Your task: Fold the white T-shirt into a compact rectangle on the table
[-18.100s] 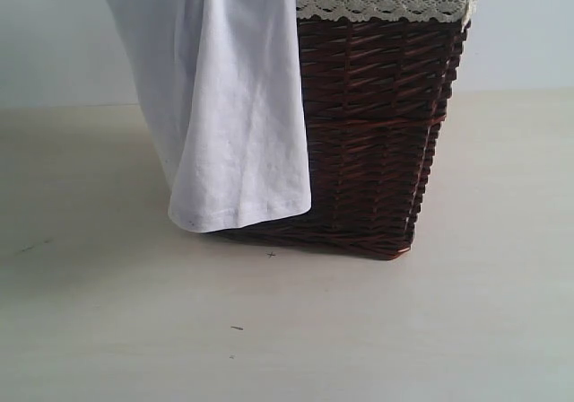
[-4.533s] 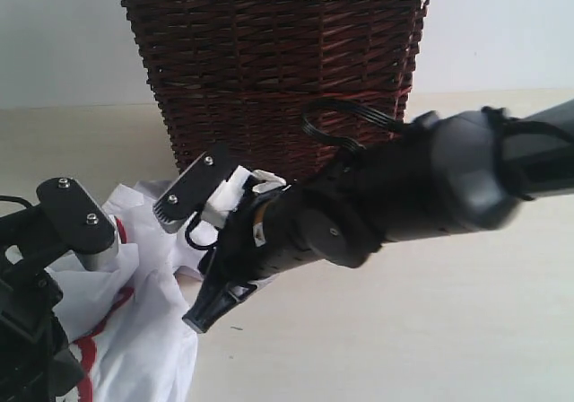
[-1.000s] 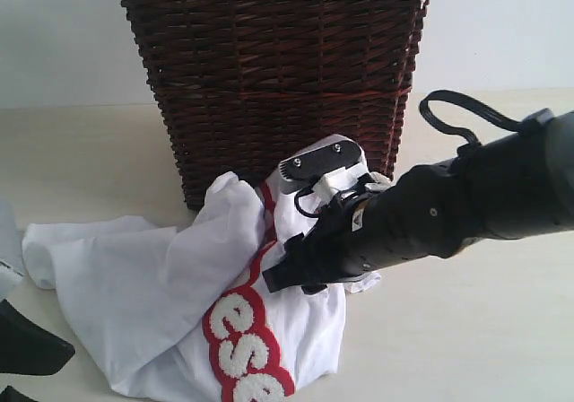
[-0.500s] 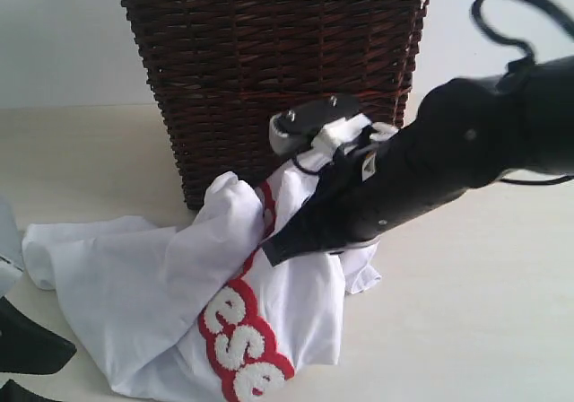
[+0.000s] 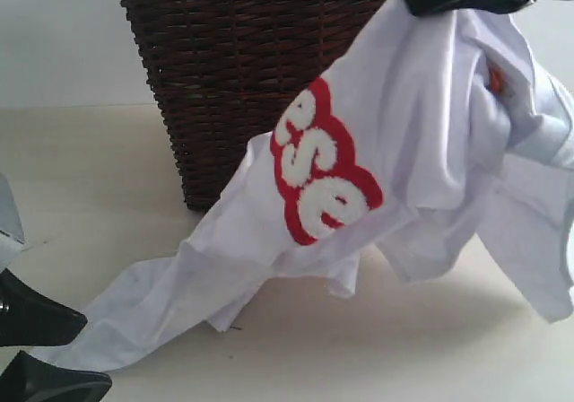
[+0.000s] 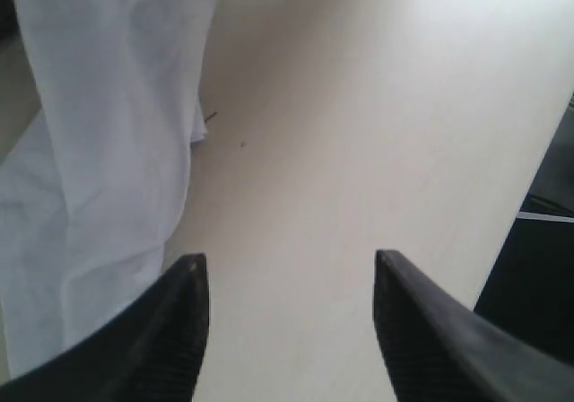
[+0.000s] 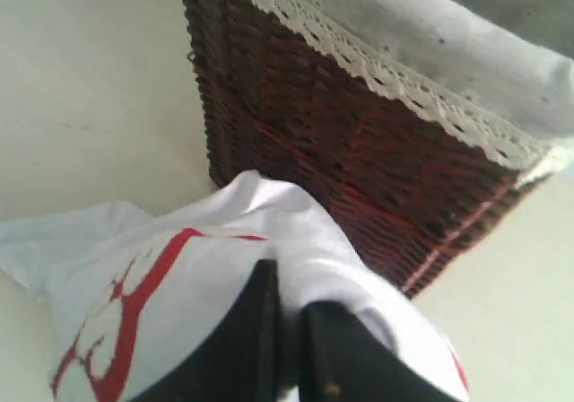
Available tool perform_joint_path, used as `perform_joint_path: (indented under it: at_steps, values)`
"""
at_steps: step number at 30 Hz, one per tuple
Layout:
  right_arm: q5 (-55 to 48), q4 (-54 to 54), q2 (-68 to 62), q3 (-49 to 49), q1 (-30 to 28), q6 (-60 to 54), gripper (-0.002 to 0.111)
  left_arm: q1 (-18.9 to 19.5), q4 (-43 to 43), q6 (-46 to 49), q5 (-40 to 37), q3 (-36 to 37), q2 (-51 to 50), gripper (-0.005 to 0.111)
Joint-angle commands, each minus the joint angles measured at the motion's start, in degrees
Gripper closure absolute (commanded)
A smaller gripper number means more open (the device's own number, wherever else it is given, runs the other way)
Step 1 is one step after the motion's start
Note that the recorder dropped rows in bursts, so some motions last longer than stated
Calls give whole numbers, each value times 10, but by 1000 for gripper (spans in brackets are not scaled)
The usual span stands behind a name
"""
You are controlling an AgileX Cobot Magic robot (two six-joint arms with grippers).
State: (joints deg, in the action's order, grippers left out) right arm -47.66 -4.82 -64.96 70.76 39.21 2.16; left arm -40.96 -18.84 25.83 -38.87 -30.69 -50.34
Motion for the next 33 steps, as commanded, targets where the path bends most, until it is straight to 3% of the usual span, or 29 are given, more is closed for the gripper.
perform_joint_path:
  at_steps: [1,4,11,19,23,26,33]
  values:
    - [-129,-147,-40,-2,0,77,108,-2,1,-5,6,1,3,53]
    - [-223,-202,-81,-6,0,101,108,-2,1,-5,4,1,3,53]
    - [-223,-202,-153,-7,0,50,105,-2,1,-5,0,1,3,53]
    - [-223,-269,-177,-7,0,89,61,-2,0,-5,-4,1,3,53]
    - [-223,-265,-177,-7,0,104,48,-2,-1,-5,-5,1,3,53]
    - [-223,-186,-172,-7,0,98,47,-2,-2,-5,-7,1,3,53]
    - [-223,120,-148,-38,0,-99,48,-2,-5,-5,-12,1,3,53]
